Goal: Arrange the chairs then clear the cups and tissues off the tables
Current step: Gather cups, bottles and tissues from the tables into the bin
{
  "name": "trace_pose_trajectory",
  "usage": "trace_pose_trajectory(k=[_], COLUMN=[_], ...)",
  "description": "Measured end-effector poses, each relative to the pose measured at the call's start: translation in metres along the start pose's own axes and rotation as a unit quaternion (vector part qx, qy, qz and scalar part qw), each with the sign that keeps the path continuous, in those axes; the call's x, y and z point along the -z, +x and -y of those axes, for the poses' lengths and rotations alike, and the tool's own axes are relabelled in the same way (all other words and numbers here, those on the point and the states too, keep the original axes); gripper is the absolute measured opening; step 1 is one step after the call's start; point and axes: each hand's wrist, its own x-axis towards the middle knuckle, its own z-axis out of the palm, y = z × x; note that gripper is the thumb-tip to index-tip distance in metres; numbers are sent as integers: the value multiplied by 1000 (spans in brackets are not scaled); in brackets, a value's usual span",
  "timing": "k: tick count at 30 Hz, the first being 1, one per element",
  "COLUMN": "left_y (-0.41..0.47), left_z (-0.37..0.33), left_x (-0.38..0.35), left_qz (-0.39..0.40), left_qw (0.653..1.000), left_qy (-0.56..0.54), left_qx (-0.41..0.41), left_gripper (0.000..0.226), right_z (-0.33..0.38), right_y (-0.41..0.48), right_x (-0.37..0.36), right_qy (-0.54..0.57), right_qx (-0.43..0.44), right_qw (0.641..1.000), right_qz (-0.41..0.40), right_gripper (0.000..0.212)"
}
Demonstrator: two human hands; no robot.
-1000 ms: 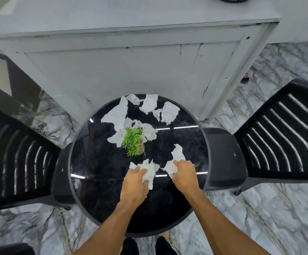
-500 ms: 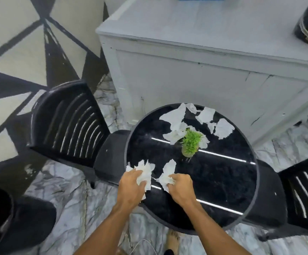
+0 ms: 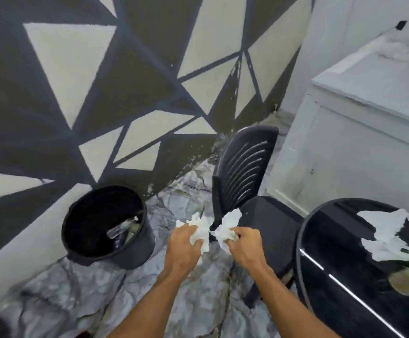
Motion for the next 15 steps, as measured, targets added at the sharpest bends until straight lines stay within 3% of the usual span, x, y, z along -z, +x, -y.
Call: trace_pose_trajectory(k=[9, 13, 15], left_y=[44, 77, 93], left_z=[96, 132, 148], left_x=[91, 126, 145], left_qz=[-122, -141, -151], left_qw=[988, 981, 976], left_qy=[-23, -15, -20], left_qx=[91, 129, 158], left_gripper=[39, 40, 43], right_z=[111, 146, 164], right_y=[65, 102, 123], right_x=[-122, -174, -201], right_qy=[-44, -54, -58], right_qx=[80, 92, 105], right_qw=[989, 981, 975], right_qz=[115, 162, 185], right_gripper=[6, 30, 26])
